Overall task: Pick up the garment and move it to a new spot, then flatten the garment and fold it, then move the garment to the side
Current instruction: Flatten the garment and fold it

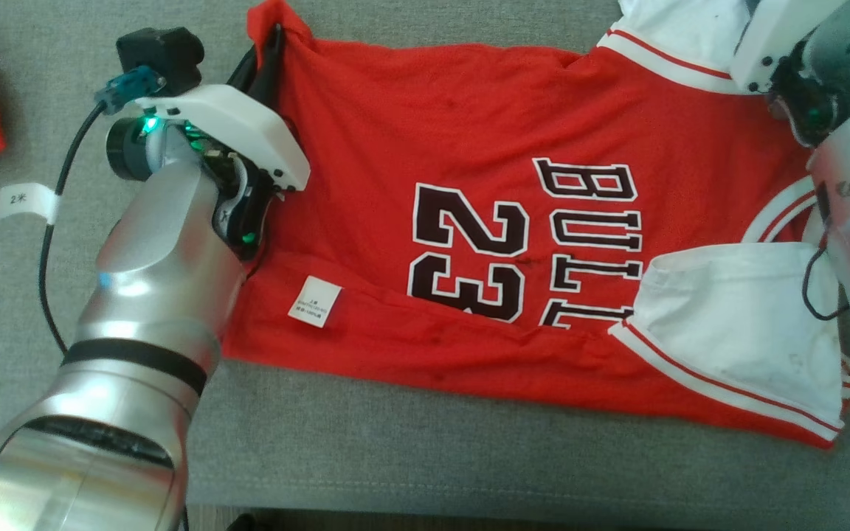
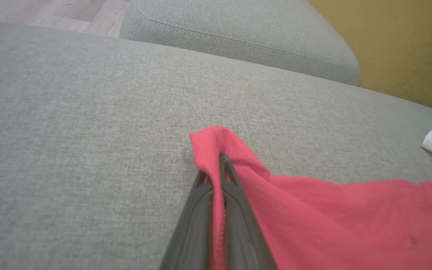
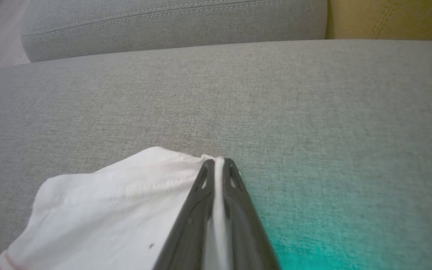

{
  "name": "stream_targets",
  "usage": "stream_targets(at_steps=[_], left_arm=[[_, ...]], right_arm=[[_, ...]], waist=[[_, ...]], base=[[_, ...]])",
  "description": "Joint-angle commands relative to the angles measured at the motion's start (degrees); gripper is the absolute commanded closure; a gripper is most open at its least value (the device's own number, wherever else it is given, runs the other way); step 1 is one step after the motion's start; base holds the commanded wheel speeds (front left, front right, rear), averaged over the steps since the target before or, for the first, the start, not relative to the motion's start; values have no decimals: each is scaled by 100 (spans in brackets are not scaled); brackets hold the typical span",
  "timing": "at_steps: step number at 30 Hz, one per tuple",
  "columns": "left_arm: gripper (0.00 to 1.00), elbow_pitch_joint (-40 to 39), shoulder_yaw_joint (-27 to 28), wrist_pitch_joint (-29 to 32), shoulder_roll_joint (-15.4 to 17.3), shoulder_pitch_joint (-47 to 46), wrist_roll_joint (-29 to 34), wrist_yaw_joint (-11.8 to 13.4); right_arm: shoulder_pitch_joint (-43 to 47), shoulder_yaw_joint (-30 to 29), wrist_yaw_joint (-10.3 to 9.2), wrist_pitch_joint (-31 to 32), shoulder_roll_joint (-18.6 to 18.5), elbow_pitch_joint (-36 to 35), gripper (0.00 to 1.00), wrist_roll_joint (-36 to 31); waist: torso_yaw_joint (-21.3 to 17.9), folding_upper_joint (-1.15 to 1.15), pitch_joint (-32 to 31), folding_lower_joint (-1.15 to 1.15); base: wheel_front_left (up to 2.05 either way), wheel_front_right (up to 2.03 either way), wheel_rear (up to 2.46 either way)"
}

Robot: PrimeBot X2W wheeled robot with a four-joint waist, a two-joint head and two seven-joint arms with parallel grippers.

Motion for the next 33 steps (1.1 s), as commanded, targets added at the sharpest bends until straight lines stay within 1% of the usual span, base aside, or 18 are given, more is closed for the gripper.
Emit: stream_targets(at_steps=[1,6,9,16,19,20,24,28,31,33], left_arm=[[100,-110,80,-58,249,-196,-38,-35],[100,-219,154,-74,379,-202,-82,-35],[100,-478,276,-76,486,-113,-55,-30],[100,-1165,549,-78,705,479,26,81],[100,-1322,620,-78,771,793,-19,85],[100,-1322,620,-78,771,793,-19,85],[100,-1511,674,-78,870,1166,-90,88],[100,-1784,728,-55,953,1546,-200,101],[100,-2064,782,15,1006,1866,-330,107],[100,-2263,840,67,1045,2091,-428,134]], right_arm=[[5,118,-5,-8,126,-54,100,47],[67,340,-5,-451,119,-339,100,386],[207,509,-5,-698,45,-627,100,648],[861,938,-5,-1163,-270,-1626,100,1282],[1258,988,-5,-1386,-440,-2163,100,1518],[1258,988,-5,-1386,-440,-2163,100,1518],[1945,948,-5,-1562,-629,-3014,100,1764],[2845,781,-5,-1538,-733,-4019,100,1934],[3630,490,-5,-1448,-739,-4782,100,1956],[4166,263,-5,-1338,-629,-5270,100,2024]], waist=[[-9,0,-10,0],[-65,0,-110,0],[-103,0,-206,0],[-247,0,-461,0],[-302,0,-584,0],[-302,0,-584,0],[-368,0,-762,0],[-445,0,-952,0],[-494,0,-1060,0],[-524,0,-1109,0]], base=[[0,0,0],[0,0,0],[0,0,0],[0,0,0],[0,0,0],[0,0,0],[0,0,0],[0,0,0],[0,0,0],[0,0,0]])
